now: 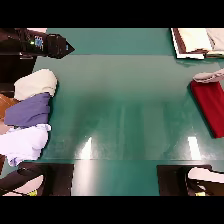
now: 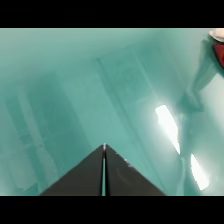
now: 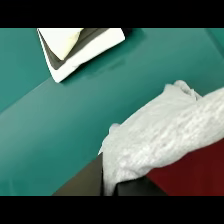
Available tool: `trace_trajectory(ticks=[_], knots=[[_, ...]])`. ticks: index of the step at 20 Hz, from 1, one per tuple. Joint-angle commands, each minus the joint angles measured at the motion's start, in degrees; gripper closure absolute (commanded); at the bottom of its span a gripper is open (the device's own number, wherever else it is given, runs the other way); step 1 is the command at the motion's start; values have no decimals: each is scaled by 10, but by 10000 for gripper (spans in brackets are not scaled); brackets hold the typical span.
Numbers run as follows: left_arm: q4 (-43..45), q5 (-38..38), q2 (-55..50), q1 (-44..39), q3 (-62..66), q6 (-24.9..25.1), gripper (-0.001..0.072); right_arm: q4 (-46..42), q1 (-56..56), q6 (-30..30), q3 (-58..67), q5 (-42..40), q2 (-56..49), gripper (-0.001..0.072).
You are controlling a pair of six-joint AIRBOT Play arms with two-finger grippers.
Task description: Fold the shirts.
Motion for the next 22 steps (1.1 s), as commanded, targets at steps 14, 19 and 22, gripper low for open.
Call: trace_trajectory(ticks=[14, 19, 22], knots=[[4, -16, 0, 0, -3, 14, 688, -170, -144, -20, -196, 180, 106, 517], [3, -17, 0, 0, -3, 16, 688, -144, -174, -20, -228, 193, 116, 16], [2, -16, 0, 0, -3, 16, 688, -67, -114, -20, -228, 173, 150, 16]])
